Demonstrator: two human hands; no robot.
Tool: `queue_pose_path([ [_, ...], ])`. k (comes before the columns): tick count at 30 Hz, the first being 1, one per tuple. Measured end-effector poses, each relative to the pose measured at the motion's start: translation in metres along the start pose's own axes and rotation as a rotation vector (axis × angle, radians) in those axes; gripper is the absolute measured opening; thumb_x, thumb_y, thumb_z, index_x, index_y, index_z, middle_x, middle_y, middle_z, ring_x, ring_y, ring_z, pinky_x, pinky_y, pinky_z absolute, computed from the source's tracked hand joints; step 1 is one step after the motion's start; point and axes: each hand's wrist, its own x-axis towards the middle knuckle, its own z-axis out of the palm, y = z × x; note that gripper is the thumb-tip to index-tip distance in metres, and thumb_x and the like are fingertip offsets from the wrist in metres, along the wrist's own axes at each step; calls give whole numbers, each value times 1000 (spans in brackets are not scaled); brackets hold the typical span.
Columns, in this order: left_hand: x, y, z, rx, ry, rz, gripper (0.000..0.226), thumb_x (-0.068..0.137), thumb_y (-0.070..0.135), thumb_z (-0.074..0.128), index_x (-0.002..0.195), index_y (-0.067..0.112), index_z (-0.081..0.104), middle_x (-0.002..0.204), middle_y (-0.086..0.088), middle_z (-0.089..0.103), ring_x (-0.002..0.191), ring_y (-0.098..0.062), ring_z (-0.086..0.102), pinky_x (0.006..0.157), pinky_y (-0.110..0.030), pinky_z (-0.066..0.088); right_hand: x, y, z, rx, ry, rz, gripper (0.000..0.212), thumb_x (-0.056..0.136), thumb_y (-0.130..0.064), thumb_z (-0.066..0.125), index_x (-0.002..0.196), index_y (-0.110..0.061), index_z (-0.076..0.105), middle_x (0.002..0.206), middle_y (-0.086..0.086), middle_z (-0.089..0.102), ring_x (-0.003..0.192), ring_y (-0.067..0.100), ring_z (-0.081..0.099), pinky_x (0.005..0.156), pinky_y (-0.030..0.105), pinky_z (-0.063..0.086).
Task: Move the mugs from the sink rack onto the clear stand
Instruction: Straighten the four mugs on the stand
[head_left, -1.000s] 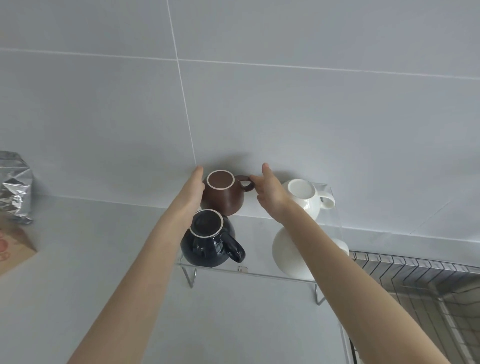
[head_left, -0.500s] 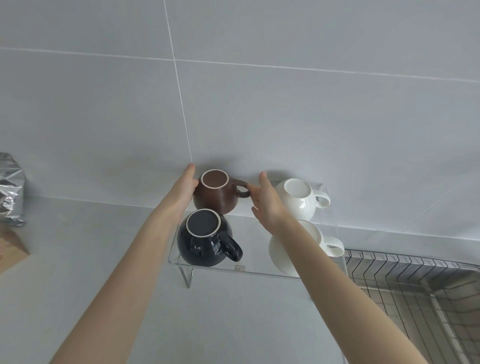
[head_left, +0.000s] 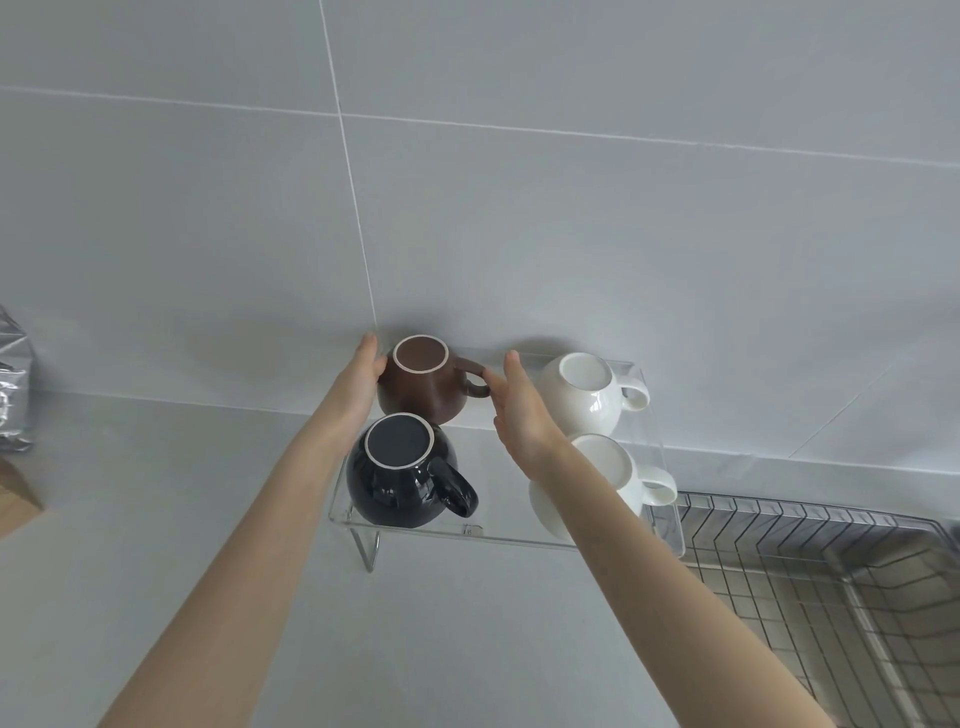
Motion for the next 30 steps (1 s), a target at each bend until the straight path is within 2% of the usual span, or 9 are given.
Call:
queue_pose_path([
  [4,-1,-1,1,-21,8,15,60,95,44,10,141,11,30,154,-4,26,143,-13,18,118,-31,8,-3,-1,0,5,10,-11,75,79,-68,9,137,-31,40,149,-13,34,143,10,10,118,41,1],
  [7,-4,-2,0,-48,18,25,59,96,42,10,141,10,30,154,-4,27,143,-14,19,118,-31,8,-11,-5,-1,14,-20,-58,65,88,-58,5,124,-37,54,128,-14,47,140,9,14,117,42,-1],
  [12,-24,-13,-1,-103,36,47,59,95,45,13,142,12,30,154,-1,27,142,-10,21,118,-30,11,-52,-11,7,67,28,-144,39,94,-52,14,105,-53,52,131,-20,40,132,3,24,119,39,7],
  [13,-30,-18,-1,-119,49,67,58,95,44,14,141,13,33,152,-1,30,141,-11,24,117,-29,13,-64,-7,11,84,49,-147,35,94,-51,19,113,-52,48,136,-19,37,135,5,24,120,39,9],
  [16,-48,-36,-6,-151,127,119,54,96,40,18,135,12,42,146,-3,41,132,-13,38,109,-26,23,-99,14,19,71,109,-152,49,94,-47,32,140,-31,31,151,-12,28,139,4,24,120,36,15],
  [19,-60,-50,-10,-155,176,136,52,96,36,21,129,9,50,130,-2,53,114,-12,48,100,-25,30,-134,29,32,36,93,-150,49,94,-42,35,141,-29,29,145,-19,31,131,-4,27,113,23,18],
  [22,-68,-55,-12,-184,180,127,48,96,35,22,123,14,55,120,1,56,111,-12,49,99,-25,32,-149,37,43,18,72,-141,52,95,-39,34,144,-27,22,144,-20,30,127,-8,25,102,16,17],
  [25,-71,-57,-14,-154,161,115,51,95,37,20,126,14,54,132,-3,55,115,-10,47,104,-27,31,-147,39,48,-4,73,-127,52,95,-41,32,144,-26,22,151,-16,25,138,0,20,105,17,15],
  [30,-77,-60,-10,-163,174,92,52,95,38,20,131,14,49,141,-2,48,118,-8,41,106,-26,26,-141,36,47,16,71,-101,53,96,-46,24,143,-23,28,149,-15,27,139,2,20,113,23,13],
])
